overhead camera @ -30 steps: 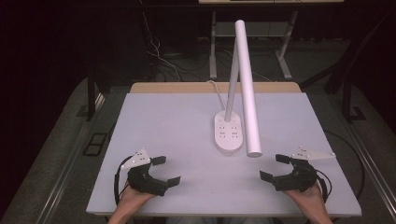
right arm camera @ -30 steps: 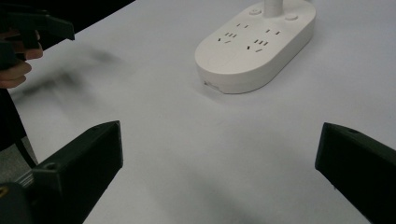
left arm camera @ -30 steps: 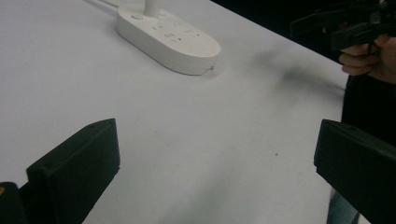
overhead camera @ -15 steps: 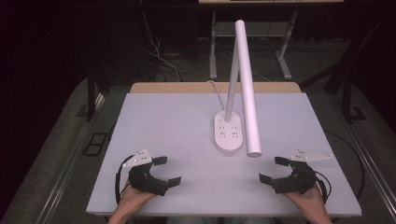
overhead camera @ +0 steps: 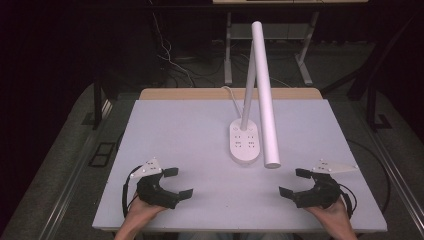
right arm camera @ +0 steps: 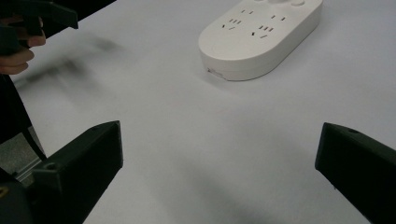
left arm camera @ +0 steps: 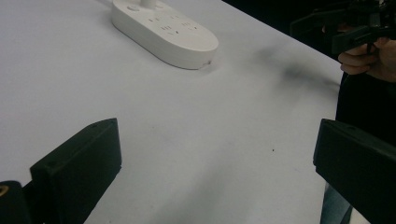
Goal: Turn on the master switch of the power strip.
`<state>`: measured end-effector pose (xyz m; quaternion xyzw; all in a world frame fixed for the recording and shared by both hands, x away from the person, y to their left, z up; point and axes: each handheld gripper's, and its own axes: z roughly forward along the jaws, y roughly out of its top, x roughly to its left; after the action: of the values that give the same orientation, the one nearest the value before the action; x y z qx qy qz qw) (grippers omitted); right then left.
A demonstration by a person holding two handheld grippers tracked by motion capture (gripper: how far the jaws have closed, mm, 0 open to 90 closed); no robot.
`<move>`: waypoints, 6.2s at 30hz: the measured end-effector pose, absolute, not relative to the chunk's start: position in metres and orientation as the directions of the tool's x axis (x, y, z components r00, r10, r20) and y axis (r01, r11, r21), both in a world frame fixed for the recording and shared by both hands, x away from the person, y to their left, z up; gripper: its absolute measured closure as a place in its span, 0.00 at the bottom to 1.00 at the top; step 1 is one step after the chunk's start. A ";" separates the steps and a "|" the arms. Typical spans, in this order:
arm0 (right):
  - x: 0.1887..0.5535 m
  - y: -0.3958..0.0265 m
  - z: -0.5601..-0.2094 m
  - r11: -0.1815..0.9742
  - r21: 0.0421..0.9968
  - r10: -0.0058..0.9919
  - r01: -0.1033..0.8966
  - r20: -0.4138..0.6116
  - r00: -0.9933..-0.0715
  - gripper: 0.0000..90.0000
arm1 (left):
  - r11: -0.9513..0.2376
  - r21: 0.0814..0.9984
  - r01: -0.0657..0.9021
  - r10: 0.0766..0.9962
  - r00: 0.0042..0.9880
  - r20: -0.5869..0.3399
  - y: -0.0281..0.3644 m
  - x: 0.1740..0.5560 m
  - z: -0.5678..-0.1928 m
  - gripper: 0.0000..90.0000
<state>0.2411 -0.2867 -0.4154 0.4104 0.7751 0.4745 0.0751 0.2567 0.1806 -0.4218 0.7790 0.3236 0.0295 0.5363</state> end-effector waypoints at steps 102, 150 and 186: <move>0.239 -0.293 -0.417 0.217 0.793 0.709 0.570 0.274 -0.650 0.00 | -0.340 0.789 0.513 0.568 0.780 -0.263 0.168 0.367 -0.356 0.07; 0.239 -0.294 -0.417 0.208 0.792 0.710 0.575 0.282 -0.645 0.00 | -0.456 0.758 0.466 0.536 0.824 -0.183 0.113 0.427 -0.327 0.09; 0.240 -0.295 -0.417 0.212 0.794 0.706 0.570 0.279 -0.651 0.00 | -0.484 0.730 0.483 0.558 0.813 -0.167 0.070 0.467 -0.352 0.15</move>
<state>0.2400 -0.2952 -0.4175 0.4115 0.7751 0.4741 0.0715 0.4665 0.0702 -0.3516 0.8603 0.3024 0.0462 0.4078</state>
